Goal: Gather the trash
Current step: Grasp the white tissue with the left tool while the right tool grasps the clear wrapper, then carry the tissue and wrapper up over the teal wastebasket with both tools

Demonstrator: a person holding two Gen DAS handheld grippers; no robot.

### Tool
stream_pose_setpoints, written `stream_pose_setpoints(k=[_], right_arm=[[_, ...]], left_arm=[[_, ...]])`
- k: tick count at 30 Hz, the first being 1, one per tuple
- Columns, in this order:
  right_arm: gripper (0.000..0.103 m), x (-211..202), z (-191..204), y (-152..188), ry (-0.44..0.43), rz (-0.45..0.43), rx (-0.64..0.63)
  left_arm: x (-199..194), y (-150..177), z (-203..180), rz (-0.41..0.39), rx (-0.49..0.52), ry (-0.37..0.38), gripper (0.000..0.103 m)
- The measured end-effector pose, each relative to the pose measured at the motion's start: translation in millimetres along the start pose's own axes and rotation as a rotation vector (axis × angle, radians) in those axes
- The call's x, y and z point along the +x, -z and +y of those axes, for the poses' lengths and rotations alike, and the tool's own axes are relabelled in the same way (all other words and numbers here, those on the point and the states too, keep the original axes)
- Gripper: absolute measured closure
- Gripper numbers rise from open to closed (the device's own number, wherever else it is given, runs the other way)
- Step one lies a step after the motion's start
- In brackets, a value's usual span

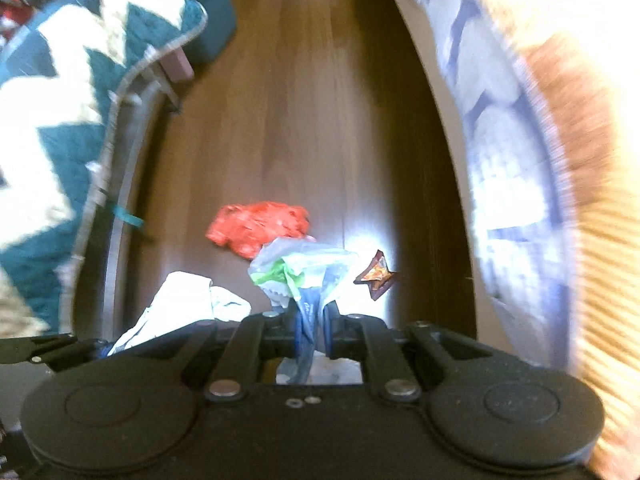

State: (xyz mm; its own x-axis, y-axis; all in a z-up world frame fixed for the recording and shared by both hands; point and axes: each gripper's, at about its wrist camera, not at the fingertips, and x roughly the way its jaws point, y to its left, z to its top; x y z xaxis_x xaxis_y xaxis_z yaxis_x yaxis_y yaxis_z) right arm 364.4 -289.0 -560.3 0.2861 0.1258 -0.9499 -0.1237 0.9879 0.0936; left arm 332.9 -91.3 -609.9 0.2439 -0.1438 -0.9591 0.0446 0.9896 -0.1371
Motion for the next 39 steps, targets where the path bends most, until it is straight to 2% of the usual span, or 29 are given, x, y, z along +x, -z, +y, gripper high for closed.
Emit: stream_pose_setpoints(k=[9,16,24,27,31,35,39], right_arm=[[0.095,-160.1,34.3,-16.8,-0.042,-0.051,-0.014],[0.095,-271.5,80.9,-42.6,-0.087,-0.106,-0.06],[0.095,-375.8,150.7,-66.6,-0.173,-0.2,-0.127],[0.095,-401.0,179.9,-71.8,-0.201,-0.226,-0.166],[0.095,-417.3,223.6,-81.2,-0.237,-0.23,-0.217],[0.095,-421.0,271.7,-91.0,-0.276,-0.217,-0.269],[0.095,-411.7,314.8,-98.4,-0.292,-0.19,-0.317]], left_arm=[[-171.4,-18.2,14.1,-0.072,-0.013,0.046,0.083],[-298.8,-35.9,36.4,-0.118,-0.06,0.103,0.083],[-437.0,-42.9,77.6,-0.251,-0.076,0.114,0.083],[-474.7,-40.6,100.9,-0.304,-0.093,0.094,0.083],[-500.0,-34.4,134.8,-0.342,-0.137,0.03,0.083],[-518.6,-26.2,172.5,-0.358,-0.192,-0.033,0.083],[-524.7,-21.7,211.6,-0.341,-0.235,-0.09,0.083]])
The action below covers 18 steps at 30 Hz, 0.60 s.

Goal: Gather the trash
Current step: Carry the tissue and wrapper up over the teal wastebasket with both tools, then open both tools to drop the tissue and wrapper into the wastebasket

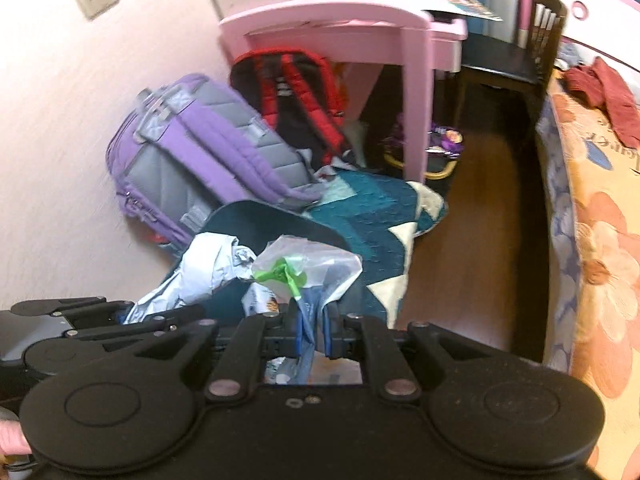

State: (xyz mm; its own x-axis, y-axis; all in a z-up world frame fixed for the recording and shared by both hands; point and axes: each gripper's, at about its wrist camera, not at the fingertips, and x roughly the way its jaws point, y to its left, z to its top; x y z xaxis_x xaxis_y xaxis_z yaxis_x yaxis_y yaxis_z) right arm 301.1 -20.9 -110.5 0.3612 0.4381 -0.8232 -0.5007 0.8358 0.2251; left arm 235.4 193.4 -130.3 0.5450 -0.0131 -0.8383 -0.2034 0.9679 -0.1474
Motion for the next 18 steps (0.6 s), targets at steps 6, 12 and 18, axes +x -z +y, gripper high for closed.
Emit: stream_pose_setpoints(k=[6,12,18], right_arm=[[0.095,47.6,30.0,-7.1,0.009,0.061,-0.025],[0.095,90.1,43.6,-5.2,0.038,0.124,-0.037],[0.094,112.6,41.3,2.2,0.072,0.163,-0.02]], left_arm=[[15.1,-7.8,48.2,0.047,-0.049,-0.069,0.083],[49.2,-9.9,70.7,0.153,-0.045,-0.09,0.083],[73.7,-4.6,70.5,0.215,-0.027,-0.071,0.083]])
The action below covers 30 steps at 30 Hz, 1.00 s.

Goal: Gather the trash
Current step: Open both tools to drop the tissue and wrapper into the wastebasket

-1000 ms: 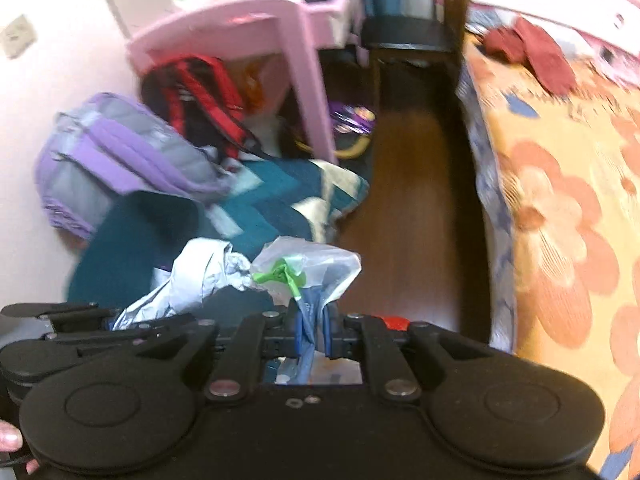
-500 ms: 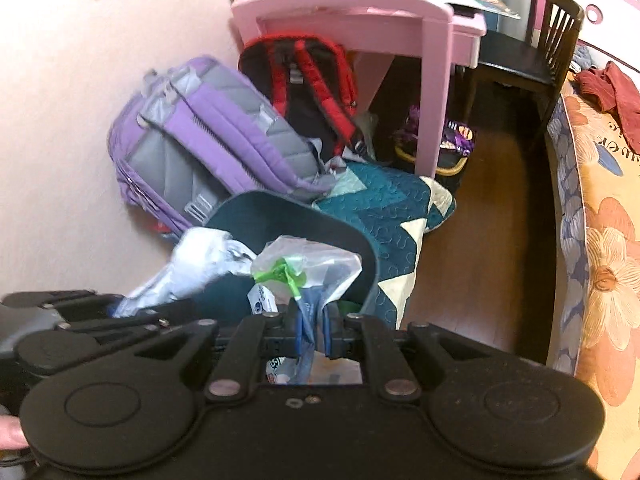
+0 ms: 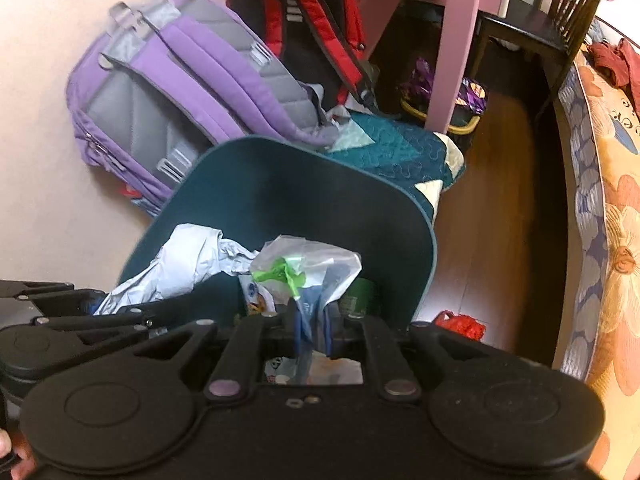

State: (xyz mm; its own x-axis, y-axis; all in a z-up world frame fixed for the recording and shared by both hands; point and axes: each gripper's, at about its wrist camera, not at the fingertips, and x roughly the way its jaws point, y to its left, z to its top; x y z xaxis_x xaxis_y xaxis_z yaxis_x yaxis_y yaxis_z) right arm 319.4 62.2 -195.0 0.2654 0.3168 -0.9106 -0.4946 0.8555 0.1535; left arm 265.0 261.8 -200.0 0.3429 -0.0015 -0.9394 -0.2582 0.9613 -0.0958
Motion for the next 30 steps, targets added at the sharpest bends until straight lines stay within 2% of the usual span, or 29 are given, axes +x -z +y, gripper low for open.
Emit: stream_pose_setpoints(k=[3,7,13,19,28,30], right_arm=[[0.091,7.5,-2.9,2.0,0.014,0.02,0.023],[0.088,11.8,-3.4,3.8,0.016,0.035,0.041],[0.081,10.9,3.7,9.1,0.025,0.049,0.032],[0.068,3.9,7.0,14.3,0.033,0.041,0.03],[0.054,-14.4,8.0,23.1,0.036,-0.003,0.055],[0.049,-20.1,7.6,25.5,0.032,-0.016,0.064]], left_arm=[[9.5,0.9,-7.7,0.023,0.044,-0.005,0.083],[25.5,1.6,-6.4,0.074,0.041,0.003,0.083],[40.0,3.5,-9.5,0.104,0.101,-0.021,0.083],[38.4,5.0,-8.2,0.112,0.088,0.001,0.082],[25.4,6.1,-4.1,0.097,0.066,0.009,0.073],[22.1,6.1,-2.0,0.09,0.06,0.021,0.066]])
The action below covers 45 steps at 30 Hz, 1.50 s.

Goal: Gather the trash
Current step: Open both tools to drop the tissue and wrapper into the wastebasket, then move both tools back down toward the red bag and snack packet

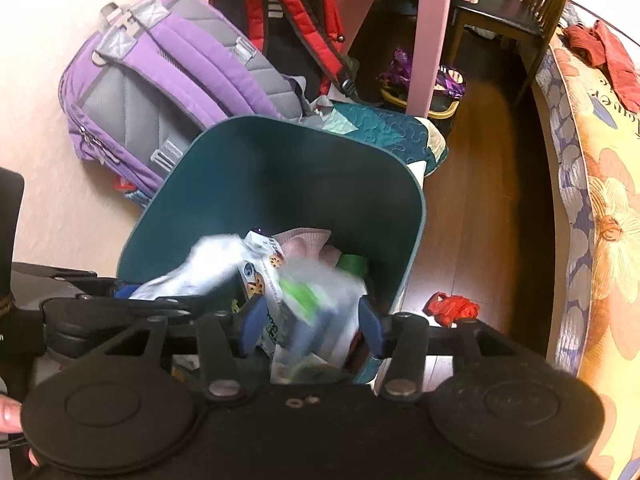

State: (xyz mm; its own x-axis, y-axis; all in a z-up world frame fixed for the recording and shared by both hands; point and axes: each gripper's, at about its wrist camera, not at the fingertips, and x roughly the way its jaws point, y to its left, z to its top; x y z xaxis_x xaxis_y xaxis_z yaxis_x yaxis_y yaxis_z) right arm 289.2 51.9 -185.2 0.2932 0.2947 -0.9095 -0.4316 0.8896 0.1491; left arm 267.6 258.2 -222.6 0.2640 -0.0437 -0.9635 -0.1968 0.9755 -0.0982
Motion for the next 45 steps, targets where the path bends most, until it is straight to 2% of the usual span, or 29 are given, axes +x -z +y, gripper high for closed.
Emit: stream_pose_setpoints(k=[2,3,16,24,30,34,37,40,45], right_arm=[[0.045,-5.3,-0.4,1.7,0.001,-0.012,0.001],[0.044,-9.4,-0.9,3.6,0.0,-0.019,0.001],[0.031,-90.7,-26.7,34.0,-0.047,-0.169,0.056],[0.026,-129.1,-69.0,62.6,-0.034,-0.235,0.143],[0.021,-140.9,-115.2,86.5,-0.005,-0.264,0.208],[0.016,-141.7,-159.6,102.5,0.014,-0.265,0.244],[0.012,-136.2,-193.0,113.6,0.042,-0.252,0.268],[0.01,-123.4,-228.0,122.7,0.07,-0.216,0.276],[0.005,-83.0,-283.4,135.6,0.073,-0.156,0.292]], left_arm=[[-6.7,1.4,-0.6,-0.025,0.002,0.004,0.034],[-11.4,2.5,-1.7,-0.046,0.008,0.0,0.032],[-71.7,5.1,-29.3,-0.184,0.071,0.071,0.032],[-108.2,9.6,-74.5,-0.27,0.178,0.131,0.029],[-116.7,8.0,-124.0,-0.309,0.255,0.159,0.029],[-109.4,3.5,-161.4,-0.322,0.291,0.169,0.023],[-94.7,-0.4,-190.8,-0.322,0.299,0.192,0.023],[-69.8,-7.0,-223.3,-0.294,0.314,0.193,0.021],[-8.3,-14.6,-274.1,-0.212,0.309,0.245,0.019]])
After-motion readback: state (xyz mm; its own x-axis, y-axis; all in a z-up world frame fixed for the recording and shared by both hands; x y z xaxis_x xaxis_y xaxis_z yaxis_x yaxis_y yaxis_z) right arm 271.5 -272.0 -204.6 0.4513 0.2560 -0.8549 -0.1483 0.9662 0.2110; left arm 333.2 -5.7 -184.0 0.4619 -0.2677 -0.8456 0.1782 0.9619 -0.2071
